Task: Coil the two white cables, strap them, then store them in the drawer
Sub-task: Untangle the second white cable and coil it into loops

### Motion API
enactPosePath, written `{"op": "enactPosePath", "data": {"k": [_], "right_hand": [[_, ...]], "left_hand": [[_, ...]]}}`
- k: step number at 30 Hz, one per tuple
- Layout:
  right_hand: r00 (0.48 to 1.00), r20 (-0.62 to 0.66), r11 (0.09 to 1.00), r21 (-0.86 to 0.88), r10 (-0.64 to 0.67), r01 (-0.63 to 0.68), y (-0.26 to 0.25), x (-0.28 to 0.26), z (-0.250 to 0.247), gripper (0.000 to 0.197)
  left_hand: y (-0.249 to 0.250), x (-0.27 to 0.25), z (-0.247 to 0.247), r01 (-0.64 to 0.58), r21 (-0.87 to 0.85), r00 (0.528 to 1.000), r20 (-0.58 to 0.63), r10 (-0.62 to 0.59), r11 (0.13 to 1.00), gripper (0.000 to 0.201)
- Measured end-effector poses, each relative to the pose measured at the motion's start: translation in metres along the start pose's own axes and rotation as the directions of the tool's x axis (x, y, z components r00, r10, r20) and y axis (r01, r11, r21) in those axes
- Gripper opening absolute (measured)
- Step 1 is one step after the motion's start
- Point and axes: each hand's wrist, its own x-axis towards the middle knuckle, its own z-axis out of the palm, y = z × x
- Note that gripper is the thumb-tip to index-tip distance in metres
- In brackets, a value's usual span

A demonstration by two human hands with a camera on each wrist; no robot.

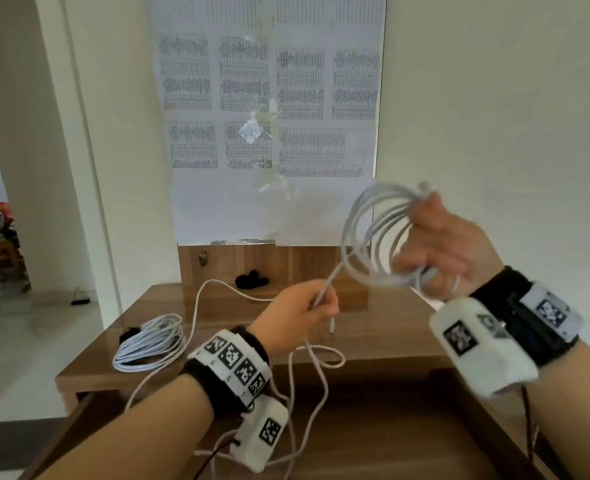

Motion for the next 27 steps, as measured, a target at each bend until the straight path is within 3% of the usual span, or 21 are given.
{"op": "enactPosePath", "data": {"k": [2, 3, 5, 7, 10, 12, 14, 17, 20, 23, 24, 25, 27], "right_hand": [[0.963, -0.126, 0.971, -0.014, -0.238, 0.238, -0.015, 0.006, 0.006, 0.068], [0.897, -0.244, 0.929, -0.107, -0.369, 0.353, -0.018, 0.011, 0.009, 0.063], [0.691, -0.416, 0.807, -0.317, -0.591, 0.498, -0.02, 0.022, 0.011, 0.054], [0.504, -0.495, 0.705, -0.459, -0.708, 0.54, -0.016, 0.031, 0.007, 0.046], [0.372, -0.481, 0.604, -0.696, -0.794, 0.389, -0.006, 0.032, -0.005, 0.033], [0.311, -0.401, 0.435, -0.9, -0.861, 0.042, 0.007, 0.03, -0.014, 0.027], [0.34, -0.389, 0.306, -0.912, -0.856, -0.274, 0.024, 0.029, -0.022, 0.025], [0.458, -0.514, 0.237, -0.811, -0.725, -0.535, 0.046, 0.025, -0.035, 0.03], [0.548, -0.612, 0.196, -0.749, -0.569, -0.633, 0.057, 0.017, -0.036, 0.038], [0.683, -0.637, 0.086, -0.751, -0.357, -0.655, 0.062, 0.007, -0.025, 0.06], [0.725, -0.636, 0.087, -0.765, -0.263, -0.639, 0.062, 0.002, -0.023, 0.067], [0.755, -0.637, 0.156, -0.77, -0.152, -0.619, 0.061, -0.002, -0.021, 0.072], [0.819, -0.567, 0.427, -0.72, 0.091, -0.546, 0.059, -0.008, -0.018, 0.072]], "left_hand": [[-0.004, -0.007, 0.011, -0.013, 0.037, 0.998, 0.066, 0.011, 0.999, 0.017], [-0.005, -0.009, 0.015, -0.016, 0.04, 0.994, 0.108, 0.012, 0.999, 0.014], [-0.006, -0.012, 0.02, -0.049, 0.134, 0.981, 0.193, 0.023, 0.99, 0.023], [-0.003, -0.016, 0.022, -0.106, 0.227, 0.963, 0.265, 0.043, 0.968, 0.046], [0.013, -0.02, 0.012, -0.157, 0.216, 0.951, 0.295, 0.089, 0.964, 0.051], [0.024, -0.021, 0.004, -0.176, 0.222, 0.953, 0.283, 0.109, 0.959, 0.036], [0.031, -0.021, -0.001, -0.219, 0.273, 0.956, 0.252, 0.15, 0.937, 0.025], [0.033, -0.02, -0.003, -0.234, 0.334, 0.966, 0.182, 0.181, 0.913, 0.02], [0.028, -0.015, -0.008, -0.197, 0.391, 0.978, 0.02, 0.206, 0.899, 0.023], [0.022, -0.012, -0.014, -0.131, 0.384, 0.974, -0.121, 0.191, 0.914, 0.021], [0.022, -0.011, -0.016, -0.123, 0.369, 0.969, -0.157, 0.193, 0.921, 0.02], [0.022, -0.01, -0.019, -0.116, 0.347, 0.962, -0.192, 0.191, 0.931, 0.021], [0.022, -0.006, -0.024, -0.098, 0.264, 0.95, -0.263, 0.169, 0.96, 0.019]]}}
